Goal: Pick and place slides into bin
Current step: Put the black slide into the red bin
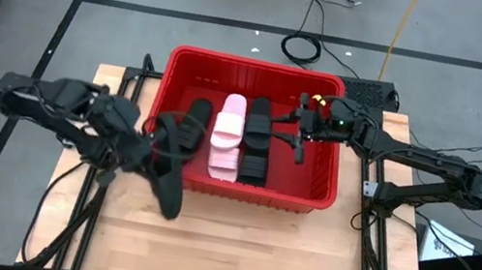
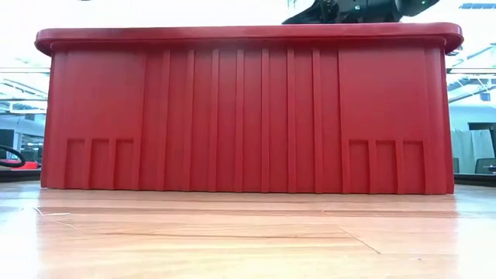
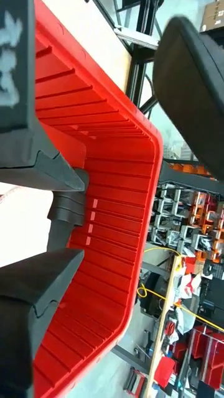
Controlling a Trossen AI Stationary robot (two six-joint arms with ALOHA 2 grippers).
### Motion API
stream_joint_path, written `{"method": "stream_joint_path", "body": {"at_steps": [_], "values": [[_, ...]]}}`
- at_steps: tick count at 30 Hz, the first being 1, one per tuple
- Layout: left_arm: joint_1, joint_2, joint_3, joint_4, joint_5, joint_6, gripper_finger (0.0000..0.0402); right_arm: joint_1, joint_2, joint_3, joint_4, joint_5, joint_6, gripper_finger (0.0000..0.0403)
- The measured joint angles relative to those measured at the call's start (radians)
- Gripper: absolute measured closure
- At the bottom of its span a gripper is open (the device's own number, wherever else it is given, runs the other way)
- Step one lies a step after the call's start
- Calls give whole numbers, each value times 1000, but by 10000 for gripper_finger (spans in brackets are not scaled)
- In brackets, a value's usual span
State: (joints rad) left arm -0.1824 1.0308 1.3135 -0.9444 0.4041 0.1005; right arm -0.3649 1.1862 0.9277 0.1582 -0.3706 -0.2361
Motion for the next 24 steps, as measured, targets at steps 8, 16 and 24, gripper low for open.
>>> {"method": "stream_joint_path", "body": {"at_steps": [8, 16, 24], "values": [[188, 132, 199, -246, -60, 198, 398, 0, 0, -2, 22, -1, -12, 250], [446, 287, 357, -461, -58, 442, 400, 0, 0, -2, 46, -2, -12, 250], [687, 380, 447, -578, -64, 624, 400, 0, 0, -2, 6, -2, -11, 250]]}}
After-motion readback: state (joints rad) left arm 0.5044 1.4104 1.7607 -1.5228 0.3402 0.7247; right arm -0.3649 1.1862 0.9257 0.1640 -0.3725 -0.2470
